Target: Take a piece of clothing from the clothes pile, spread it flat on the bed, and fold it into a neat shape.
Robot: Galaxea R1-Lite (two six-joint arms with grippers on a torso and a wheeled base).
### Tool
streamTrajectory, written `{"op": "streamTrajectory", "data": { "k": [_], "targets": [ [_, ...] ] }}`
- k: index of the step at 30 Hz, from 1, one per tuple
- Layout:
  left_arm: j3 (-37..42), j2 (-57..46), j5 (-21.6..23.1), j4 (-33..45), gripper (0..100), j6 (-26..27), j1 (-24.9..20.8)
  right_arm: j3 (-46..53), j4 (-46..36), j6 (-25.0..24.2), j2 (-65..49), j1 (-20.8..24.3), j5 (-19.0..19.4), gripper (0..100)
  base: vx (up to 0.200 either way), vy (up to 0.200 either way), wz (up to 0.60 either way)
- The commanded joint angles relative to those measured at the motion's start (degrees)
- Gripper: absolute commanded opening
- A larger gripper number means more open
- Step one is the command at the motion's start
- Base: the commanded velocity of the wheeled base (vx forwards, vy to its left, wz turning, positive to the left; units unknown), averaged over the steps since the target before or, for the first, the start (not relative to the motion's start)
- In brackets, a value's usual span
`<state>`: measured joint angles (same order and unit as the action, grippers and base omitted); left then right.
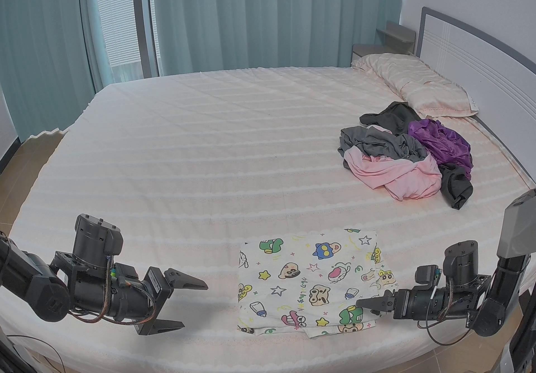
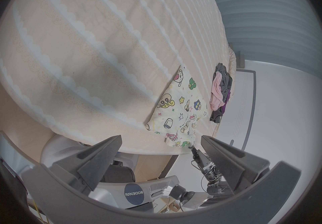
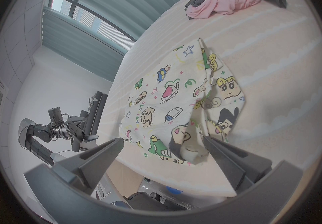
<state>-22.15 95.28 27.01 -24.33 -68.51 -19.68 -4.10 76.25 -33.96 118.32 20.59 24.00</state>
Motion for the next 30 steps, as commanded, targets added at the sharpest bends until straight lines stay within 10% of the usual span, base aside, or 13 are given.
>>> {"op": "streamTrajectory", "data": {
  "k": [1, 30],
  "targets": [
    [0.00, 0.08, -0.03, -0.01, 100, -0.04, -0.01, -0.83, 0.04, -0.14, 2.97, 0.59, -0.18, 0, 0.000, 0.000, 0.00],
    [-0.09, 0.52, 0.14, -0.01, 100, -0.13, -0.10, 4.10, -7.08, 6.98, -3.27, -1.96, -8.10, 0, 0.000, 0.000, 0.00]
  ]
}}
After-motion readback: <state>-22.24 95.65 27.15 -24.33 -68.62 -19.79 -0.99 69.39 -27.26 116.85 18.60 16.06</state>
